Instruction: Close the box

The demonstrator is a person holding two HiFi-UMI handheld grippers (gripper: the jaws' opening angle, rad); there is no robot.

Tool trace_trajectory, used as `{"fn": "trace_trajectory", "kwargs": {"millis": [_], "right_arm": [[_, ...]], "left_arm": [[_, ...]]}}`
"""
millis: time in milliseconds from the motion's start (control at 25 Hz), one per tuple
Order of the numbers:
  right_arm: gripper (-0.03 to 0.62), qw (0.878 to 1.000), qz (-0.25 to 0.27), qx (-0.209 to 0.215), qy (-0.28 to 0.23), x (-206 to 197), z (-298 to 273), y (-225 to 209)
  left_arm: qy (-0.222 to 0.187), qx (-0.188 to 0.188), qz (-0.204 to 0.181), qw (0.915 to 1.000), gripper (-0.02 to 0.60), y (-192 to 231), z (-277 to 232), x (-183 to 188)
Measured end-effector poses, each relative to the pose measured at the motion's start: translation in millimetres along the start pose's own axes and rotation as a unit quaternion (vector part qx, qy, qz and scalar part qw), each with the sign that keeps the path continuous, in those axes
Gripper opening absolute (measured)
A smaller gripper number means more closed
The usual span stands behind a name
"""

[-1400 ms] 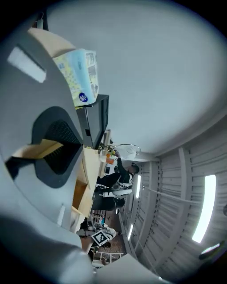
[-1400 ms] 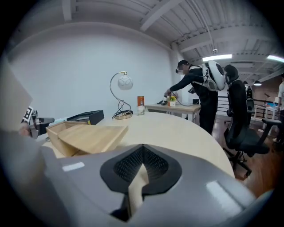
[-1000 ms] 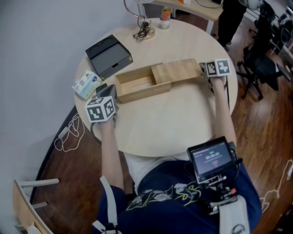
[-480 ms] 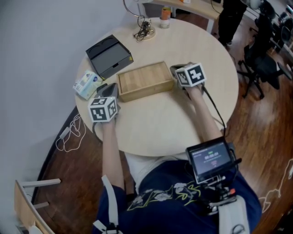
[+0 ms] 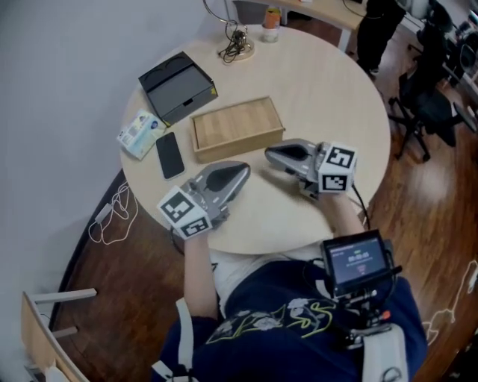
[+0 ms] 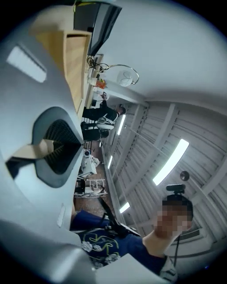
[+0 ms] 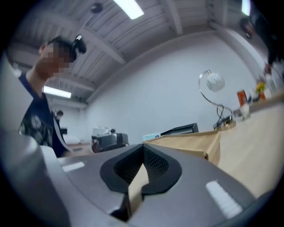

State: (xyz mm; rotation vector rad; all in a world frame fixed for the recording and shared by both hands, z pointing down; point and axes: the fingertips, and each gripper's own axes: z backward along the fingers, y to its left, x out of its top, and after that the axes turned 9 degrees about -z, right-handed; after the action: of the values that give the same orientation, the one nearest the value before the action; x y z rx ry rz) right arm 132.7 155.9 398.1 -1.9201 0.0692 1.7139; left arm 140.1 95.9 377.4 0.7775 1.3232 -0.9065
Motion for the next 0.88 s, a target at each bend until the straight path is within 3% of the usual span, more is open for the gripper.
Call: {"fn": "trace_trajectory", "kwargs": {"millis": [80, 160, 880], "right_arm": [[-0.006, 0.996, 0.063, -0.042, 0.056, -25.4, -11.7, -4.2], [-0.006, 0.993, 0.074, -0.064, 0.068, -29.9, -14.6, -11.8], [-0.006, 0.994, 0.069, -0.062, 0.052, -30.1, -21.9, -16.4]], "left_arm": [[0.068, -0.004, -0.018, 0.9975, 0.000, -7.8, -23.2, -31.4], [0.135, 0.008, -0.027, 0.9905, 0.000, -5.7, -35.1, -54.2], [0.123, 0.020, -0.031, 0.9918, 0.002, 4.4, -30.9, -57.3]]}}
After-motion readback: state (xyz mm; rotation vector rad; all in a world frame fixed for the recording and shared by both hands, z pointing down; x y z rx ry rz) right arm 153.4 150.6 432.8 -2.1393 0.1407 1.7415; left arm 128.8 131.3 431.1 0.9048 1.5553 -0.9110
